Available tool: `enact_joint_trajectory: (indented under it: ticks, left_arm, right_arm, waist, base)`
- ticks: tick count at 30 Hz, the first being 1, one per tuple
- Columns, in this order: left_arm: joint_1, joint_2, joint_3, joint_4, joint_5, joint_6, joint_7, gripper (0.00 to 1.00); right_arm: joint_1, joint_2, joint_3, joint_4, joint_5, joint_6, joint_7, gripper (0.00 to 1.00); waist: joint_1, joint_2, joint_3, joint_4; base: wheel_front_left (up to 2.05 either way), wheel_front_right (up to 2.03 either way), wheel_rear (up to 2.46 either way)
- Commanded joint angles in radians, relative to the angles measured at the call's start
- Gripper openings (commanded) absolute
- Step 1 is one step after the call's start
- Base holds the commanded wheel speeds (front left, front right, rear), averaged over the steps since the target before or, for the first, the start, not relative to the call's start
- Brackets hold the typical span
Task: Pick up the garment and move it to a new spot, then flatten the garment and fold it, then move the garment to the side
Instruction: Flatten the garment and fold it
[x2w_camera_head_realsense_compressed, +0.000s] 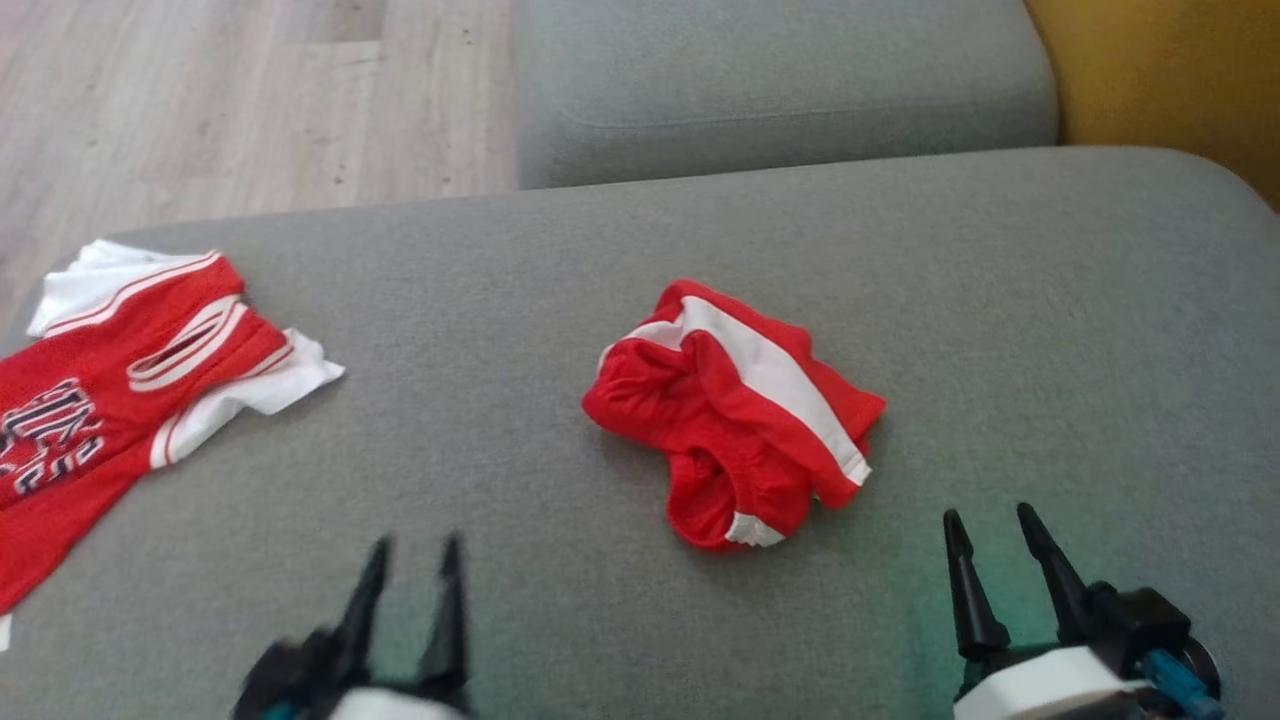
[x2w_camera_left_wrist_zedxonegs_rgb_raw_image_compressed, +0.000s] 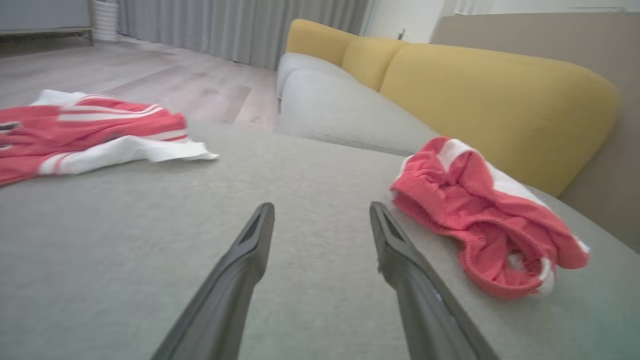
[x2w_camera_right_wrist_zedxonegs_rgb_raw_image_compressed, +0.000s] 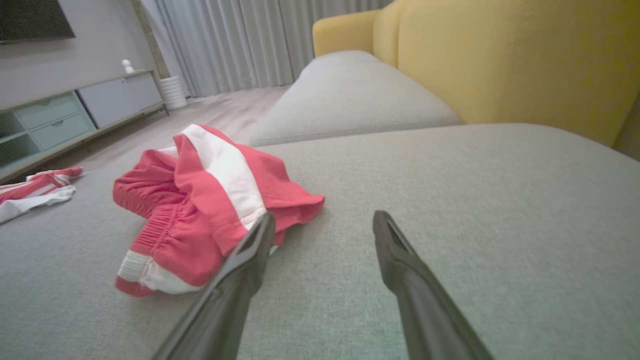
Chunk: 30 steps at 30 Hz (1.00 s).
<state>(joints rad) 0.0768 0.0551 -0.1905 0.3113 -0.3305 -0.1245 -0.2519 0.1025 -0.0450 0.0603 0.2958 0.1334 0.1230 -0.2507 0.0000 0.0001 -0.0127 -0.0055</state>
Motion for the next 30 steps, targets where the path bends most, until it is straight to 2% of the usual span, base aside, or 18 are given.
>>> enact_joint_trajectory:
  ticks: [1, 7, 11, 18, 30]
  left_arm:
    - [-0.074, -0.005, 0.0, -0.025, -0.006, -0.005, -0.003, 1.0]
    - [-0.182, 0.007, -0.278, -0.014, -0.084, -0.006, 0.052, 1.0]
    - [-0.241, 0.013, -0.406, 0.028, -0.142, -0.006, 0.065, 1.0]
    - [-0.336, 0.012, -0.504, 0.145, -0.186, -0.006, 0.05, 1.0]
    - [-0.448, 0.005, -0.585, 0.345, -0.237, -0.006, 0.033, 1.0]
  right_arm:
    - [-0.051, -0.005, 0.026, -0.027, -0.003, 0.008, -0.011, 1.0]
    - [-0.068, -0.005, 0.04, -0.031, -0.005, 0.008, -0.011, 1.0]
    - [-0.083, -0.005, 0.056, -0.033, -0.006, 0.008, -0.011, 1.0]
    - [-0.112, -0.005, 0.081, -0.048, -0.002, 0.008, -0.011, 1.0]
    - [-0.144, -0.005, 0.109, -0.056, 0.018, 0.008, -0.011, 1.0]
  waist:
    - [0.0, -0.0001, 0.005, -0.015]
    - [0.0, -0.0001, 0.023, -0.065]
    - [0.0, -0.0001, 0.04, -0.098]
    - [0.0, -0.0001, 0.084, -0.151]
    - [0.0, -0.0001, 0.131, -0.222]
  base:
    - [0.0, 0.0, 0.0]
    - [0.0, 0.0, 0.0]
    - [0.0, 0.0, 0.0]
    - [0.0, 0.0, 0.0]
    - [0.0, 0.0, 0.0]
